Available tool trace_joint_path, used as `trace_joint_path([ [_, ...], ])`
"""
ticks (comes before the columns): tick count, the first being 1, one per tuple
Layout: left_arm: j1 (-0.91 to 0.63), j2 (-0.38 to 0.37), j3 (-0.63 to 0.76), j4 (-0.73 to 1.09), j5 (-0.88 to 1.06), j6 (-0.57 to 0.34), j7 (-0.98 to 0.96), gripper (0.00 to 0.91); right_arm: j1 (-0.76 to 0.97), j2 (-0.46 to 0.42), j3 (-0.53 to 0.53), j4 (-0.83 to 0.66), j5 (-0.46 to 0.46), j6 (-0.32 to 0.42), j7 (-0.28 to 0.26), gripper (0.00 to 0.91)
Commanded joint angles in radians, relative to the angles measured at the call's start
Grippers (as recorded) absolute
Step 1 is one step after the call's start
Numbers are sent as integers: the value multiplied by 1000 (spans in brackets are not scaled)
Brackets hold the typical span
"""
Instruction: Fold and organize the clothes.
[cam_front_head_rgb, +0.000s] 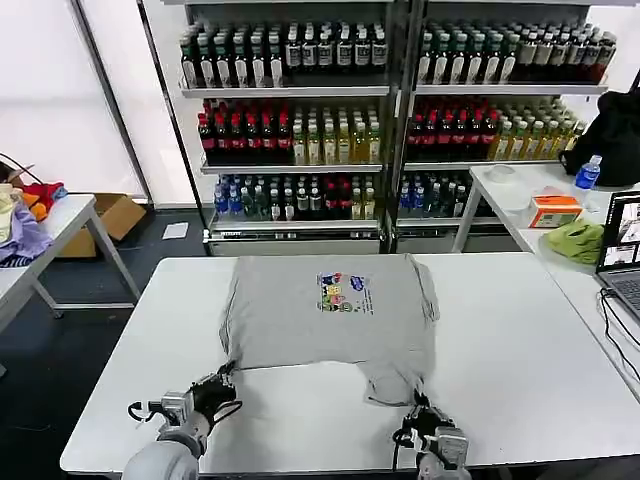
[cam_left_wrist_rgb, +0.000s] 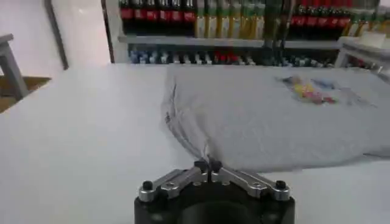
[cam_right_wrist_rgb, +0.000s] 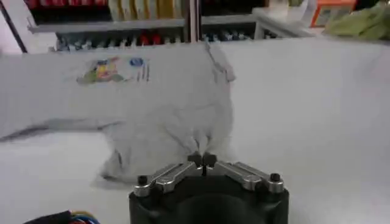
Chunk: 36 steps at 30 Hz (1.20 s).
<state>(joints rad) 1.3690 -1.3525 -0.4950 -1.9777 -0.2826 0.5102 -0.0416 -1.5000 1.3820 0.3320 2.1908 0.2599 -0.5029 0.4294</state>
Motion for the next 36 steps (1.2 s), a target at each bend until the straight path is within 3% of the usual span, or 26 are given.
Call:
trace_joint_path([
  [1,-42,-2,-6,-25,-33,-100,-6,10,40,-6,35,38,-11,23,-17,0],
  [12,-191,0,15,128,-57,-151,25,0,230,-43,41,-115,-7,83,-81,0],
  [24,-400,-32,60,371,-70,-171,5,10,440,-53,11,-328,2,91,-105,0],
  [36,-509,-29,65,500,-63,-173,0,0,643,-42,-21,-549,-26,91,-137,0],
])
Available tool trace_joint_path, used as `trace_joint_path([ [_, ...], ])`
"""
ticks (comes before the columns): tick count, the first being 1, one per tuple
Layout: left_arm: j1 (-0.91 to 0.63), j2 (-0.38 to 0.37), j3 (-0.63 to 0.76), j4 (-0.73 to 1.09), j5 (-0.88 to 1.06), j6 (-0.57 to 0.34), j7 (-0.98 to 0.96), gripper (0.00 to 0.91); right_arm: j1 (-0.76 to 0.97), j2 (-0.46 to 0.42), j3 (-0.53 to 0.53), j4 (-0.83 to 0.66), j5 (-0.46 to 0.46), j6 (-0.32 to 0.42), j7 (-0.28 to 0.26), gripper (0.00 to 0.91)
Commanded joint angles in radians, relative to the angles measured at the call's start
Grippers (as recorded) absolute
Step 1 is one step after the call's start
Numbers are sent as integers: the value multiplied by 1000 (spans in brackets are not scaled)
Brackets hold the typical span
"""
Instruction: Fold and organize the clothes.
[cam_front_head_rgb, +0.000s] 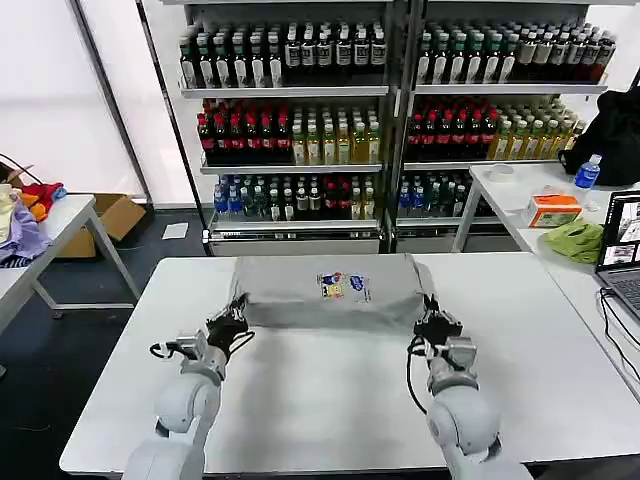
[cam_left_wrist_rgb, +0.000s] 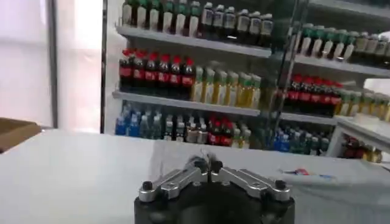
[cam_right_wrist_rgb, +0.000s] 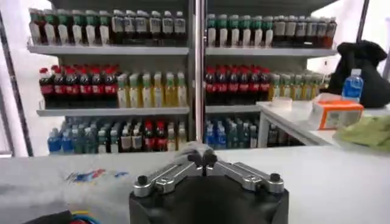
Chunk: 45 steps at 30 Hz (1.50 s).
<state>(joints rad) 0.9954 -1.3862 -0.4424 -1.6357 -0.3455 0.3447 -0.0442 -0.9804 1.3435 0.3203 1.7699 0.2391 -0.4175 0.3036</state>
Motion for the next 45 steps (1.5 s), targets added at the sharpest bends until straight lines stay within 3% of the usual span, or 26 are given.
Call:
trace_joint_path([
  [1,-142,6,17,172,0,-7,4,0,134,-4,-18,-144,-7,1,-13,0],
  [11,-181,10,36,240,6,-7,7,0,186,24,-45,-241,-37,12,-28,0],
  [12,-185,10,35,251,6,-7,6,50,189,25,-46,-247,-39,11,-28,0],
  [13,-190,9,36,262,7,-7,6,302,196,30,-48,-261,-41,11,-31,40],
  [14,-192,9,37,268,7,-8,6,353,198,31,-48,-266,-42,11,-33,212],
  [17,-200,5,37,286,14,-15,3,353,203,36,-51,-283,-52,8,-39,212],
  [18,-202,5,38,288,14,-15,4,907,204,37,-54,-287,-52,6,-36,907],
  [30,-241,0,51,325,35,-2,-28,907,259,73,-68,-346,-49,1,-18,907],
  [36,-214,8,51,268,25,36,-62,907,258,109,-55,-337,39,41,92,907],
  [41,-184,14,50,227,16,55,-73,907,256,103,-59,-332,44,38,116,907],
  [45,-156,20,50,180,4,85,-79,907,256,105,-53,-307,103,27,151,907],
])
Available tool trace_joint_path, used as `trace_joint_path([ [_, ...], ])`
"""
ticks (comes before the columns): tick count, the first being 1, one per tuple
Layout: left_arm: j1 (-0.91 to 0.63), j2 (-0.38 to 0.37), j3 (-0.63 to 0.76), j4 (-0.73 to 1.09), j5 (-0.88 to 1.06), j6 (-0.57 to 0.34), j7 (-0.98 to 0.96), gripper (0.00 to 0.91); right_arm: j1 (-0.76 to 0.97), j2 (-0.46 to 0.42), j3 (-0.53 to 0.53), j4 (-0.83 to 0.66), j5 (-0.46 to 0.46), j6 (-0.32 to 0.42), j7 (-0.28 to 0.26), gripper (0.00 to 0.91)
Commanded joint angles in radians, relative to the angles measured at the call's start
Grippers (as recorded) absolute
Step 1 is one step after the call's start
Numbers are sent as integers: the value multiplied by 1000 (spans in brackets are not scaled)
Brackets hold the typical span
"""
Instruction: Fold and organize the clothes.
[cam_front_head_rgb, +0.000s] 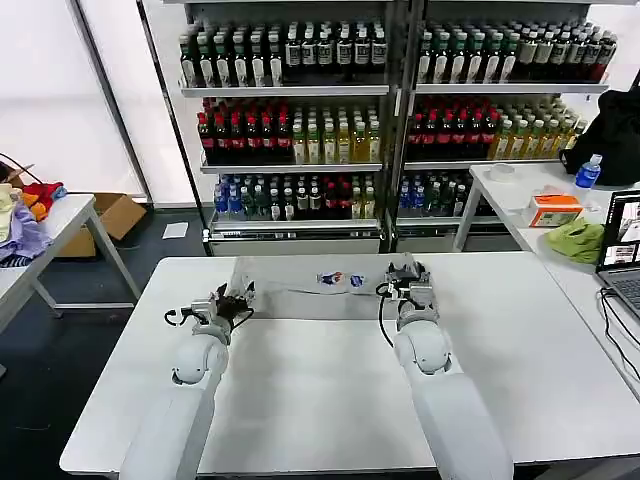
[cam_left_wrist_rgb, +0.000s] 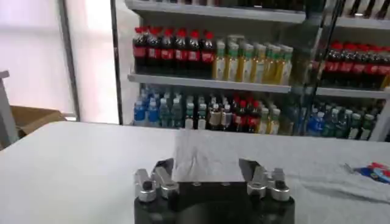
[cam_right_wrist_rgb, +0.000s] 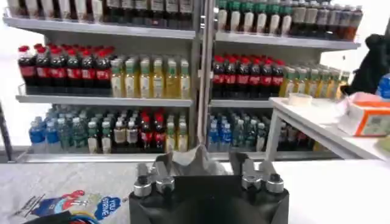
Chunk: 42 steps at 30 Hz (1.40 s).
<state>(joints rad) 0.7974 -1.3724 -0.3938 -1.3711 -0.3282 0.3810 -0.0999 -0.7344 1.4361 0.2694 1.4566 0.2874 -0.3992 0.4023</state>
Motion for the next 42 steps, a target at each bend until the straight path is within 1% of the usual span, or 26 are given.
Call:
trace_joint_path([
  [1,49,8,3,-96,-15,59,-23,907,7,9,-1,18,70,2,61,907],
  [3,62,12,5,-118,-18,70,-23,907,0,-1,4,43,114,-6,73,907],
  [5,70,12,4,-130,-19,80,-23,907,-8,-14,11,74,132,-42,81,907],
  [7,77,15,3,-147,-24,91,-23,907,-25,-38,9,116,129,-66,86,907],
  [8,80,18,3,-153,-26,97,-23,907,-37,-52,8,139,130,-104,87,907],
  [9,82,20,4,-158,-31,101,-23,907,-51,-67,9,161,130,-120,87,907],
  [14,88,31,6,-178,-58,121,-23,907,-120,-111,36,219,127,-179,99,907],
  [16,85,38,8,-178,-68,138,-22,907,-144,-124,45,226,127,-181,91,907],
  [17,81,44,9,-179,-75,162,-23,907,-154,-130,47,228,133,-182,90,907],
  [22,68,54,8,-163,-88,193,-26,907,-176,-137,62,209,149,-184,87,907],
  [38,2,46,11,-42,-59,195,-45,907,-150,-112,22,126,141,-184,76,907],
  [39,2,45,12,-41,-59,195,-45,877,-150,-113,21,124,141,-184,77,907],
  [42,3,44,15,-38,-56,195,-44,846,-150,-117,19,115,141,-183,73,907],
])
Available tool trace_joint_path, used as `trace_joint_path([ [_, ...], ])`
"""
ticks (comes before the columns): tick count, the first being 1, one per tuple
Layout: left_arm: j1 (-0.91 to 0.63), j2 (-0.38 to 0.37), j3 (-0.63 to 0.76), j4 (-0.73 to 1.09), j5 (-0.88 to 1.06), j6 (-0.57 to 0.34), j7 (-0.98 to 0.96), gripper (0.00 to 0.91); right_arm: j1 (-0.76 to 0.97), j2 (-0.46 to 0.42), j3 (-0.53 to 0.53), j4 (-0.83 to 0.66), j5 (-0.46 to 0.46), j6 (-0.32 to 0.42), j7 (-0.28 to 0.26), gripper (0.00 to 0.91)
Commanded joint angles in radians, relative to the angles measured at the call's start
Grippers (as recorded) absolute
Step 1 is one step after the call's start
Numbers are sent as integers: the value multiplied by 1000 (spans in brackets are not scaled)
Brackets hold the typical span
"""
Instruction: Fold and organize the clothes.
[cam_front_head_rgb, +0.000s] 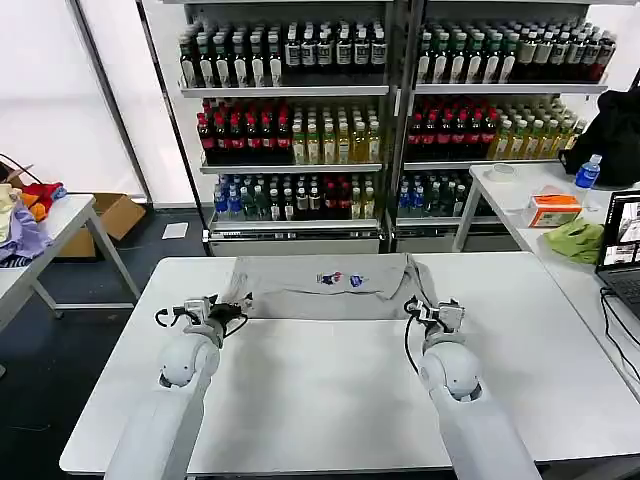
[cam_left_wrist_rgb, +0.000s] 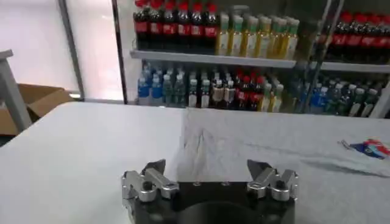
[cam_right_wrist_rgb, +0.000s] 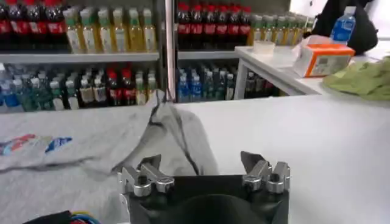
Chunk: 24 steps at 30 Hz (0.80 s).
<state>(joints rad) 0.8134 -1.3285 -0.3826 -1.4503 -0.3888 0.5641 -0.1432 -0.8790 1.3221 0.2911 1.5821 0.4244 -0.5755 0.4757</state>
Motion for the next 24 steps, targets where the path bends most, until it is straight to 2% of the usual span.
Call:
trace_joint_path([
  [1,-14,-1,5,44,8,12,0,806,-5,-3,-3,-15,4,-7,-1,907],
  [2,-14,-1,5,47,8,12,0,806,-5,-3,-2,-20,5,-7,-2,907],
  [4,-14,-1,5,50,10,12,0,665,-5,-4,-1,-26,5,-7,-3,746],
  [5,-14,0,6,52,11,12,1,564,-4,-4,-1,-29,6,-7,-4,383],
  [6,-13,0,6,53,12,12,1,504,-3,-4,-1,-34,6,-7,-5,181],
  [7,-11,0,6,53,13,12,1,202,-2,-2,-1,-37,8,-7,-5,0],
  [9,-8,1,8,51,15,12,2,50,-4,-2,-4,-41,9,-7,-6,0],
  [12,2,4,14,46,19,12,5,10,-10,3,-10,-44,10,-7,-10,0],
  [24,81,19,22,-3,47,11,27,10,-60,27,-2,-10,10,-6,-17,0],
])
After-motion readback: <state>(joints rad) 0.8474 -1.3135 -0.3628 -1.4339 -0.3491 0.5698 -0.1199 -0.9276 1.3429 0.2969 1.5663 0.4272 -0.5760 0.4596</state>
